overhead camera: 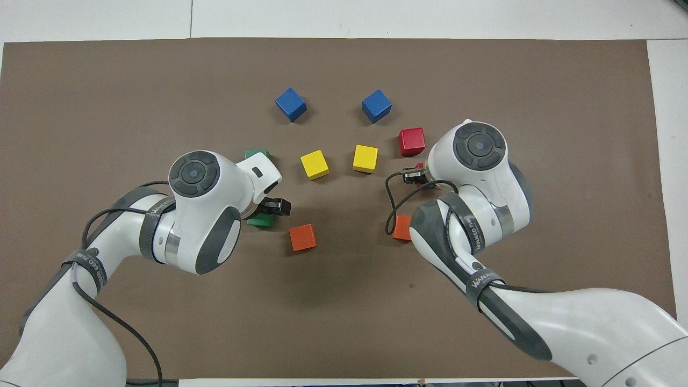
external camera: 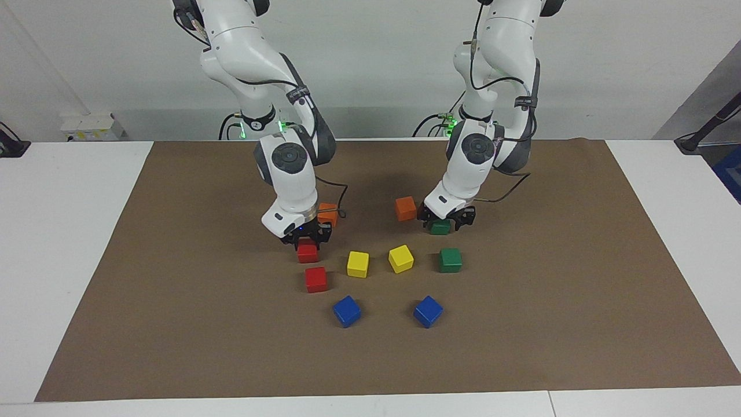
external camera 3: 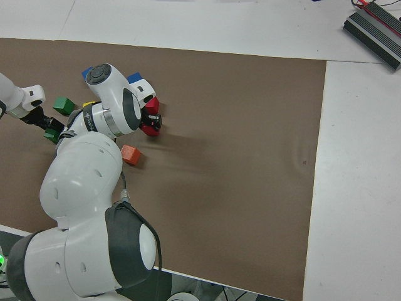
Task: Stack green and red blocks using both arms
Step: 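Carry the red block outward with the right gripper while the left carries green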
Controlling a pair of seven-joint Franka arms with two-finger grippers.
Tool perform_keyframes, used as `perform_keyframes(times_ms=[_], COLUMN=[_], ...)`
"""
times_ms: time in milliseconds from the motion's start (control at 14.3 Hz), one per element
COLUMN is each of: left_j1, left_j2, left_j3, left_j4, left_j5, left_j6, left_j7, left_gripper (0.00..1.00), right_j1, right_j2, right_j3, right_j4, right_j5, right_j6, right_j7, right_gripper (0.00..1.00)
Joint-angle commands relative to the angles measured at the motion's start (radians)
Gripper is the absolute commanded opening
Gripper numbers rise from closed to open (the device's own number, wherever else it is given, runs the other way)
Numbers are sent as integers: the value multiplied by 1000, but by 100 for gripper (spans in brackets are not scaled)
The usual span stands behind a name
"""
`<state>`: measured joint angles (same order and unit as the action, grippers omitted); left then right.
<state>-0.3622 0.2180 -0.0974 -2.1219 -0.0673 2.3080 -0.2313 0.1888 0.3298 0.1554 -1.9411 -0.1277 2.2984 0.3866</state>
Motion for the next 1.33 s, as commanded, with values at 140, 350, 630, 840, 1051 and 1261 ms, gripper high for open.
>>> perform_keyframes(times_ms=[140,350,630,840,1051,1261], left_j1=[-18,-23,-21,9,129,303], left_j2=[0,-2,-9,-60,-171,-277], left_j3=[13,15,16,28,31,31], left_j4=[-6,-9,3,68,132,155], left_j5=[-3,20,29,29,30,30], left_j6=[1,-12,-39,-149,-320,-422], left_j7=[-19,-16,-17,-10,64,229], left_gripper=[63,0,0,0,0,0], right_j1=[-181,-322,-397,-399,-401,-400], right_j2=[-83,-84,-84,-68,-40,-20], right_j3=[9,10,10,10,10,10], right_j4=[56,42,25,11,11,11], right_j5=[-15,-3,-1,0,0,29], right_j6=[-89,-71,-54,-10,7,12], right_j7=[-266,-438,-480,-479,-477,-476], right_gripper=[0,0,0,0,0,0])
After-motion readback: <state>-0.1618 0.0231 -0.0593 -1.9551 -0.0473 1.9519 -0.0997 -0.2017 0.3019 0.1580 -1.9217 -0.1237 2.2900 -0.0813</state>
